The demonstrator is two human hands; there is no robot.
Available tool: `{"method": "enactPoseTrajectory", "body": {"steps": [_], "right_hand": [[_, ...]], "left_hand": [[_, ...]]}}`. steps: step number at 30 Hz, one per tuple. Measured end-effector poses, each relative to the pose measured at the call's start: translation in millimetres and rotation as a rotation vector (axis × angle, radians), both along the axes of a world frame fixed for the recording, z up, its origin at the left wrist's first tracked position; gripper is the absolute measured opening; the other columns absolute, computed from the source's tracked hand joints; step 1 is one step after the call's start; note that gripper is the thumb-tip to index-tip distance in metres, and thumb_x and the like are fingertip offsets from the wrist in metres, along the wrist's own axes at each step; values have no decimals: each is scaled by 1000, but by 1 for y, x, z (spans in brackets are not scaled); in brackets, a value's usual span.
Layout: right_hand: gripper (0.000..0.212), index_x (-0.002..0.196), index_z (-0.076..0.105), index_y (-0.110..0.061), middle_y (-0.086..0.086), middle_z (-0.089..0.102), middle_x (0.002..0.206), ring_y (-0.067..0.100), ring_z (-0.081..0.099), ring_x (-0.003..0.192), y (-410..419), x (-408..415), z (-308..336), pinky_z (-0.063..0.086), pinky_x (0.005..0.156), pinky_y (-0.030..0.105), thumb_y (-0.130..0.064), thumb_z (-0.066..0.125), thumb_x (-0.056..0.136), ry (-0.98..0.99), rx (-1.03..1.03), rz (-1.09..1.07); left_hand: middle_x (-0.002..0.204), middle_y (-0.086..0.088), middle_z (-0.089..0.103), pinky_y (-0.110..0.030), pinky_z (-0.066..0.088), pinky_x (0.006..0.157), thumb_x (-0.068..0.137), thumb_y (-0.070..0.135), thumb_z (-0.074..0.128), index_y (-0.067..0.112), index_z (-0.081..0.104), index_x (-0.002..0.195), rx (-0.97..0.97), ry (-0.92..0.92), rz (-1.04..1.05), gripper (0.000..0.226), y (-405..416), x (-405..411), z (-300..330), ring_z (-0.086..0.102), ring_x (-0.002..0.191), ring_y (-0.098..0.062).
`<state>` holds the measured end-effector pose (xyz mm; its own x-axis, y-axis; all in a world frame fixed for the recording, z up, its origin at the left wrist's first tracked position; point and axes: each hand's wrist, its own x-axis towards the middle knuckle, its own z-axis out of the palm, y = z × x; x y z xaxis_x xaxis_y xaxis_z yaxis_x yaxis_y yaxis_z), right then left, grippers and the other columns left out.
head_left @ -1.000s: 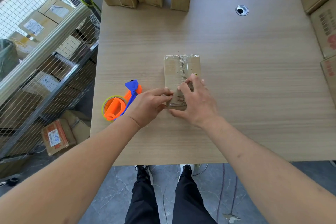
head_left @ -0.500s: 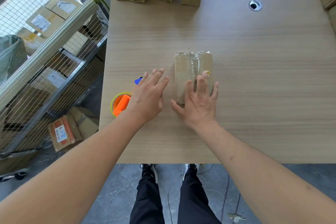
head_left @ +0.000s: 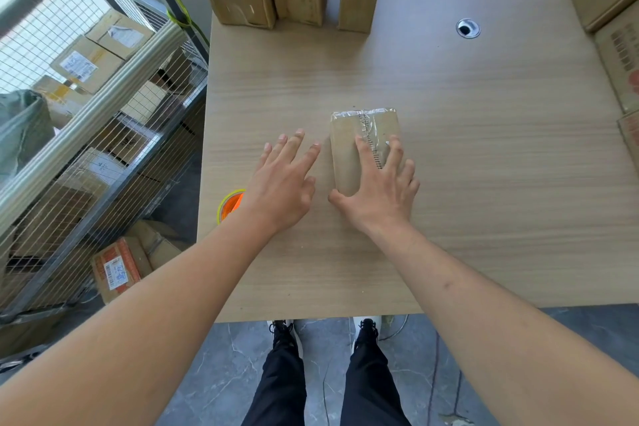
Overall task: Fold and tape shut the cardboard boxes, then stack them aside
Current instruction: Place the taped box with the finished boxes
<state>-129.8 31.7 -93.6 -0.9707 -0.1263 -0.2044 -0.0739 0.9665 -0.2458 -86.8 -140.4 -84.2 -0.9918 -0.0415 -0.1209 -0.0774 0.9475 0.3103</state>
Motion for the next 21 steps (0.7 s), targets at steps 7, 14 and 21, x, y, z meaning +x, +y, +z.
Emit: {"method": "enactPoseTrajectory", "body": {"steps": [7,14,21], "right_hand": [[110,153,22,-50,8,4,163,39,28,138,-5,9,54,31,113,49,-73,73,58,17,-41,9],[108,154,25,-48,7,11,159,39,33,136,-25,33,132,30,113,45,-71,71,59,90,-76,-108],[102,153,28,-43,8,21,157,38,39,131,-22,51,218,36,107,47,-75,66,64,224,-49,-192]], "left_hand": [[168,-8,20,-49,13,126,103,36,48,29,28,161,19,1,-2,61,-15,-8,51,16,155,-35],[168,-11,20,-51,13,125,104,37,48,28,30,160,0,40,-137,59,-37,-12,125,18,154,-38],[168,-11,20,-50,16,125,106,43,43,30,25,161,-94,138,-242,60,-44,-7,202,19,154,-33]]}}
